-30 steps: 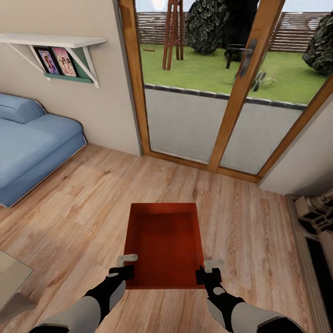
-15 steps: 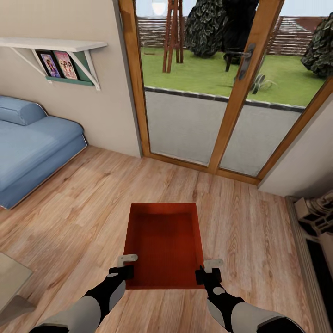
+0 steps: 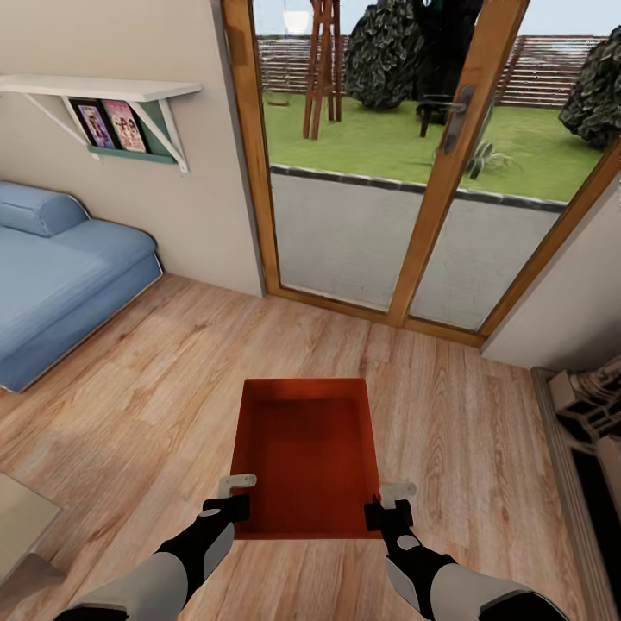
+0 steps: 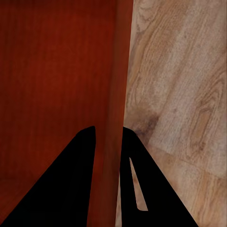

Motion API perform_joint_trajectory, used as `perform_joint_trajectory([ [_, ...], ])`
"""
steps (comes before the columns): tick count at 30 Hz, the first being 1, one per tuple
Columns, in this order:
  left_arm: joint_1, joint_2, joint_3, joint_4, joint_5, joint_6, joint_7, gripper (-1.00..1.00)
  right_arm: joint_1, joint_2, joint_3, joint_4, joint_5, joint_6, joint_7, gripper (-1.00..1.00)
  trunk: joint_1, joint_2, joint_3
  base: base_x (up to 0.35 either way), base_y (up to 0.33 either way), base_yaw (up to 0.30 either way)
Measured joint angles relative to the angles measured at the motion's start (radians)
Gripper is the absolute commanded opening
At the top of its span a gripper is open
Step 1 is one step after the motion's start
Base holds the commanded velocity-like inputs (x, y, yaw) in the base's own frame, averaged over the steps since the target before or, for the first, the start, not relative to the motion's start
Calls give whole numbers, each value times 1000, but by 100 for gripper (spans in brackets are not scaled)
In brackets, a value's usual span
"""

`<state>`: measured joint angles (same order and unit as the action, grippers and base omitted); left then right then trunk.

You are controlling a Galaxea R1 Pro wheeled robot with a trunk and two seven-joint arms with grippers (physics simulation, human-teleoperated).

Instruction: Move the two storage containers from the living room to the garage. In the garage, place one container on the floor and stack the other container on top of it (either order is fine).

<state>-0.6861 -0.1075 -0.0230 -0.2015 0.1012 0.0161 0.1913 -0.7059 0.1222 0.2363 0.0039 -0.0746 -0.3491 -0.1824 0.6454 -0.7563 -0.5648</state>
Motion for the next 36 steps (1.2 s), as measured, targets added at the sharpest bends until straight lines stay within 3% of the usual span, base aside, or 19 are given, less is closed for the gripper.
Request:
perform_joint_trajectory([
  [36,0,0,3,7,2,1,0,-100,0,0,-2,0,5,11,1,-100,0,0,57,0,0,0],
])
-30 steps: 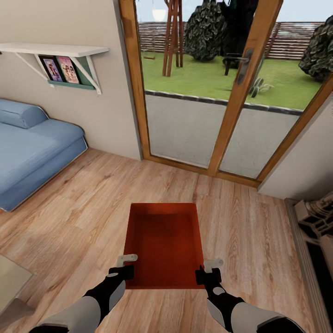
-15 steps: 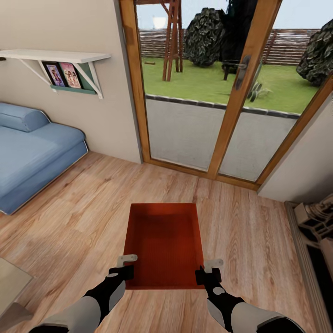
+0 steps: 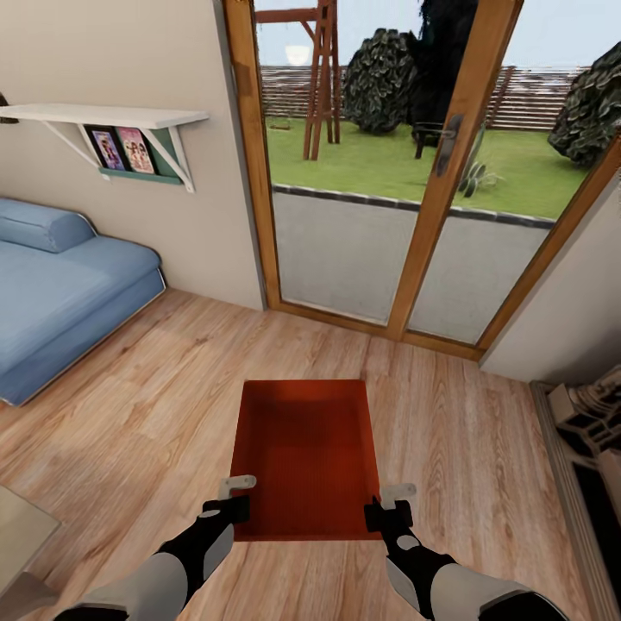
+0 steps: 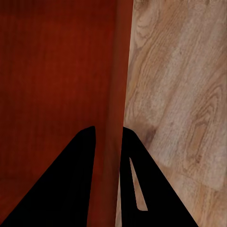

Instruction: Move the two storage containers from the living room to the garage. In the garage, place one container on the floor and stack the other container on top of it (either order is fine).

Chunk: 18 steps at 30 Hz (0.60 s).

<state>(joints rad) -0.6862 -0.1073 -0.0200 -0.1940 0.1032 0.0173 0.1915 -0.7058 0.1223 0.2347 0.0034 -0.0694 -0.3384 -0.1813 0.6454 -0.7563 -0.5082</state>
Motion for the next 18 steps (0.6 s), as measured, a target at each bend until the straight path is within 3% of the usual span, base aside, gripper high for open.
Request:
perform_joint_trajectory([
  [18,0,0,0,0,0,0,0,-100,0,0,1,0,-1,1,0,-100,0,0,28,0,0,0],
])
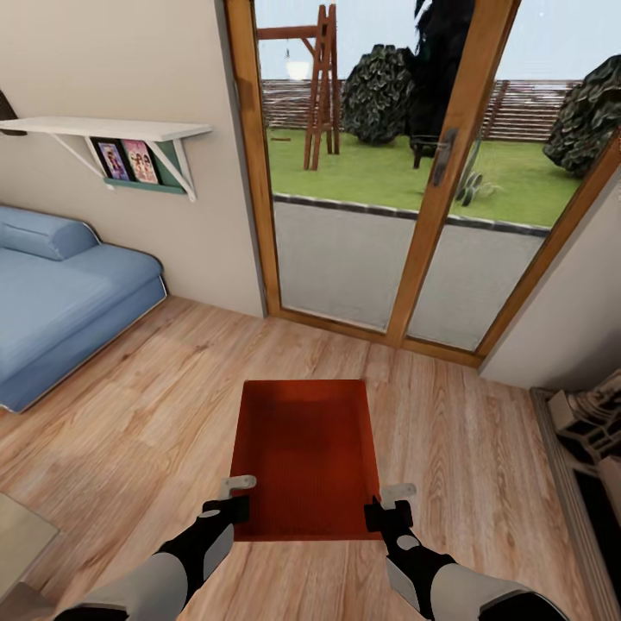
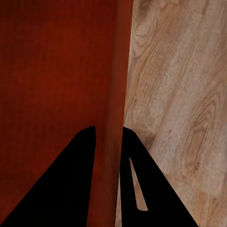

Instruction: Move the two storage containers from the living room to the garage. In the garage, place one container on the floor and stack the other container on top of it (either order is fine).

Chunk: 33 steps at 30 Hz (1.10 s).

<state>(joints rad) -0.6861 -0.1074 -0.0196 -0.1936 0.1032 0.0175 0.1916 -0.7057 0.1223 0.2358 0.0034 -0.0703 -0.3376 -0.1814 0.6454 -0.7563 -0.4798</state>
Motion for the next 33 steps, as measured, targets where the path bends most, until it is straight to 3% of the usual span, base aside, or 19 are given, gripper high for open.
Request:
perform_joint_trajectory([
  [33,0,0,0,0,0,0,0,-100,0,0,0,0,0,0,0,-100,0,0,52,0,0,0],
])
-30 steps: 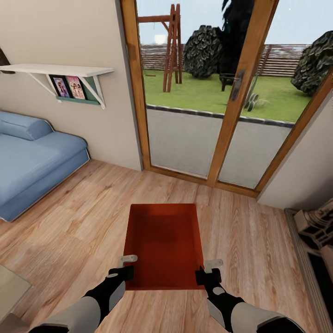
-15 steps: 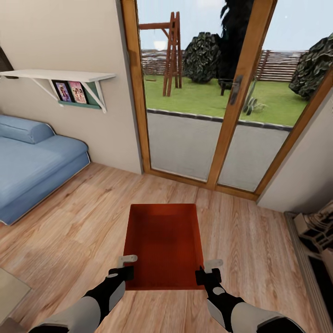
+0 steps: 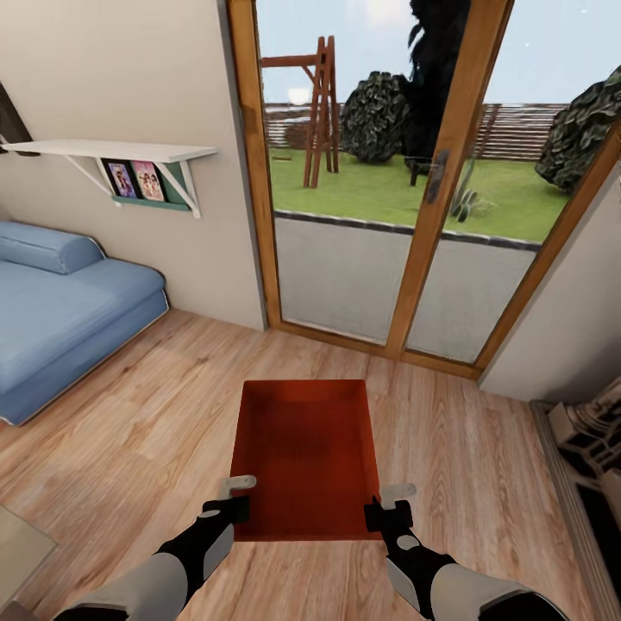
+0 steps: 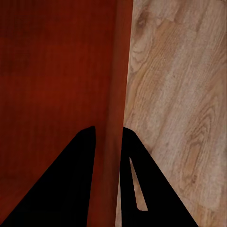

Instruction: Move the two storage containers from the living room to the garage. In the garage, place one container on the floor and stack the other container on top of it (either order is fine).

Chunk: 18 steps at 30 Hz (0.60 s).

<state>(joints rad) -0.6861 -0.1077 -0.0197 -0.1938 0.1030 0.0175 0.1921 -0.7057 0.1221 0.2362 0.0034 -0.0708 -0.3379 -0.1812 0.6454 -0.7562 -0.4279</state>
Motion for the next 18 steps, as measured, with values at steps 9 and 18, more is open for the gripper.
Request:
perform_joint_trajectory([
  [9,0,0,0,0,0,0,0,-100,0,0,1,0,-1,0,0,-100,0,0,14,0,0,0],
  [18,0,0,0,0,0,0,0,-100,0,0,1,0,-1,0,0,-100,0,0,28,0,0,0],
])
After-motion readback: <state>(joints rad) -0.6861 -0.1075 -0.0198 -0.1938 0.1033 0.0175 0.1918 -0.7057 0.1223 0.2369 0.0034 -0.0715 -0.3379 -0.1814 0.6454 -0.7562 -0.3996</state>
